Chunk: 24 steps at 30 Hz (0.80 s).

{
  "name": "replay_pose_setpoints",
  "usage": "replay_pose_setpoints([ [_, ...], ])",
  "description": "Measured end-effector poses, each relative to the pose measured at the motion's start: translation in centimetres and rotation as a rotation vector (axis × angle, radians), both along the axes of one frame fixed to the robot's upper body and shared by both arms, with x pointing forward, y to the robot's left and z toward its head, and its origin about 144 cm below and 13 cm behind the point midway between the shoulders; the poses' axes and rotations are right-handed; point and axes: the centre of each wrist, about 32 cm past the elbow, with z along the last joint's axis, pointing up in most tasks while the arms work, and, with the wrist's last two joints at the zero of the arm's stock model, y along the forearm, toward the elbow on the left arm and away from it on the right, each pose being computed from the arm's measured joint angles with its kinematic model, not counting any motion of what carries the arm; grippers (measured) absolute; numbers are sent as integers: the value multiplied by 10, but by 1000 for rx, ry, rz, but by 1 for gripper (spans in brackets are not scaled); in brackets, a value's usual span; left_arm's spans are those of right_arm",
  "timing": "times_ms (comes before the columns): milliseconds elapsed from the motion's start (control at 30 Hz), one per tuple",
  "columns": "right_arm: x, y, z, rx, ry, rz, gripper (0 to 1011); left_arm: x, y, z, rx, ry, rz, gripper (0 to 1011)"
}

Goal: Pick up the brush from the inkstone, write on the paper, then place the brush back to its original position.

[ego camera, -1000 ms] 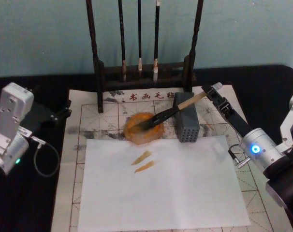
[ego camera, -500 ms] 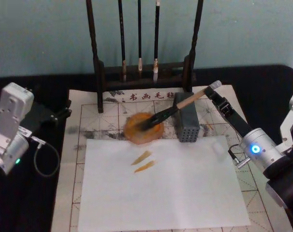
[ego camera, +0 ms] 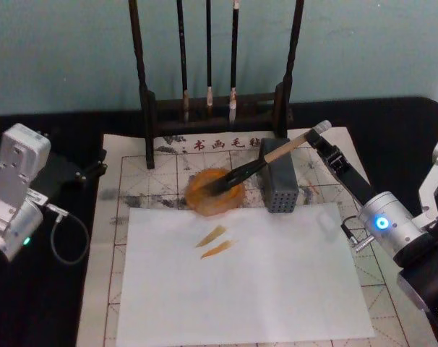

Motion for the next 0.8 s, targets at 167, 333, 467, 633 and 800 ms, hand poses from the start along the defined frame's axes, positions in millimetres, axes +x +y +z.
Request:
replay_pose_setpoints([
  [167, 0, 0, 0, 0, 0, 0, 164, 0, 0, 0, 0, 0, 0, 1001],
  [333, 0, -2, 1, 18, 1, -1, 164, 0, 0, 0, 0, 0, 0, 1001],
  [467, 0, -4, 3, 43, 1, 0, 165, 0, 0, 0, 0, 0, 0, 1001],
  [633, 0, -6, 5, 61, 1, 3, 165, 0, 0, 0, 0, 0, 0, 1001],
  [800, -1, -7, 7, 69, -6, 12, 164, 0, 0, 0, 0, 0, 0, 1001],
])
